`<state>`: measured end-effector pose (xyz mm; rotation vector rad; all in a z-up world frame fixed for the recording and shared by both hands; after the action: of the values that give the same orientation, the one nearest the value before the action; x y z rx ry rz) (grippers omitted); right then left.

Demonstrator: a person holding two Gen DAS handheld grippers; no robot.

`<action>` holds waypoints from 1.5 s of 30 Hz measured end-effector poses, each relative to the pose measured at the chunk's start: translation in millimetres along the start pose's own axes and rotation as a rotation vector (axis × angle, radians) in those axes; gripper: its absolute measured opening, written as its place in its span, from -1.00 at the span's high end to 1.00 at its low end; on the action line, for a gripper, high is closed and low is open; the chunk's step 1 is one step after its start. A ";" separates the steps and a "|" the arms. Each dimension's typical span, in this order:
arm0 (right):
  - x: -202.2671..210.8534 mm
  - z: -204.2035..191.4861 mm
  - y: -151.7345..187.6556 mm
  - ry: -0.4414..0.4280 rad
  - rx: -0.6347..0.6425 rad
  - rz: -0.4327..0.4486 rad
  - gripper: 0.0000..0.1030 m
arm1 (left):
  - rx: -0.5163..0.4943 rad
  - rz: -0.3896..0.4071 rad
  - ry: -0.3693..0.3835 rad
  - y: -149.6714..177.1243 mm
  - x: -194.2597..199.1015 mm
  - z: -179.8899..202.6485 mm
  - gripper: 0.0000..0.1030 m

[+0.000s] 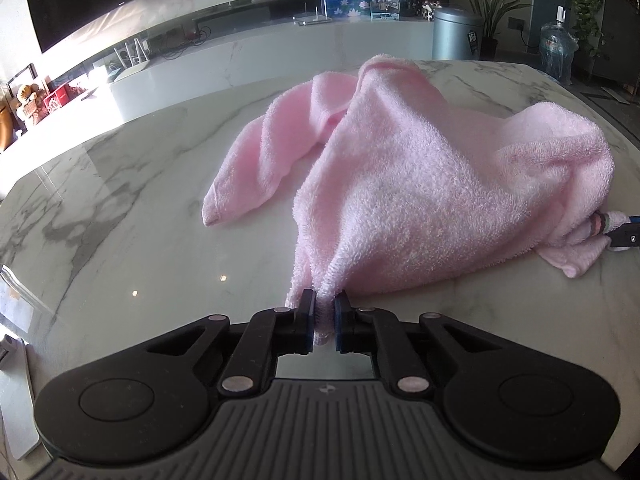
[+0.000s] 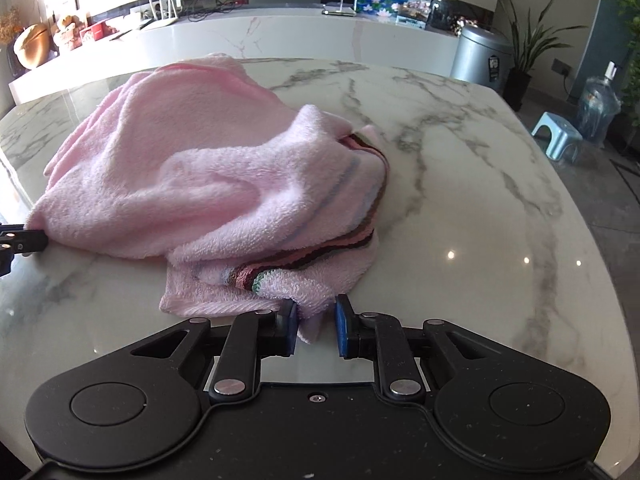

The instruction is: Fold towel

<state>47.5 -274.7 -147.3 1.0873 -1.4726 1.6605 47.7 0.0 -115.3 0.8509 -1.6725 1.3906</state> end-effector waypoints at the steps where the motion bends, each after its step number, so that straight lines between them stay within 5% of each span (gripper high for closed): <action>1: 1.0 8.3 2.4 -0.005 -0.024 -0.004 0.69 | 0.004 -0.002 0.000 1.9 1.0 -1.1 0.84; 10: 12.8 36.1 26.5 0.017 -0.046 -0.056 0.69 | -0.039 -0.029 0.012 24.6 14.1 7.0 0.84; 13: 19.0 41.6 41.0 0.037 -0.052 -0.076 0.85 | -0.043 -0.049 0.009 35.2 19.9 6.9 0.84; 18: 32.9 41.6 46.9 -0.011 -0.076 -0.045 0.84 | -0.038 -0.044 0.043 44.2 26.2 5.2 0.84; 23: 41.4 19.4 49.6 -0.088 -0.022 -0.036 0.59 | -0.059 -0.015 0.031 44.8 32.3 8.0 0.84; 27: 40.5 4.9 53.1 -0.069 0.047 -0.037 0.28 | -0.055 -0.013 0.042 44.3 33.5 8.5 0.84; 38: 18.6 12.7 38.8 -0.076 -0.018 -0.048 0.27 | -0.037 0.049 0.056 31.3 54.6 1.3 0.86; 39: 17.5 10.7 36.6 -0.080 -0.011 -0.044 0.30 | -0.037 0.052 0.054 30.0 56.2 0.6 0.86; 41: 17.5 7.7 34.9 -0.095 -0.003 -0.039 0.76 | -0.037 0.056 0.045 27.4 58.9 -1.3 0.86; 45: 26.0 6.2 31.7 -0.101 0.010 -0.011 0.87 | -0.039 0.067 0.024 21.7 64.8 -6.5 0.86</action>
<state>9.0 -286.9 -137.8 1.1987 -1.5202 1.6275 -0.6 9.4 -67.3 0.7596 -1.7180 1.4037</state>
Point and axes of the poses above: each gripper's, at about its wrist camera, not at the fingertips, and x roughly against the way its jaws point, z to its right, y to its underside, the point moved 9 cm from there along -x, roughly the way its jaws point, and after that the axes turned 12 degrees about -z, right-handed, at the moved point
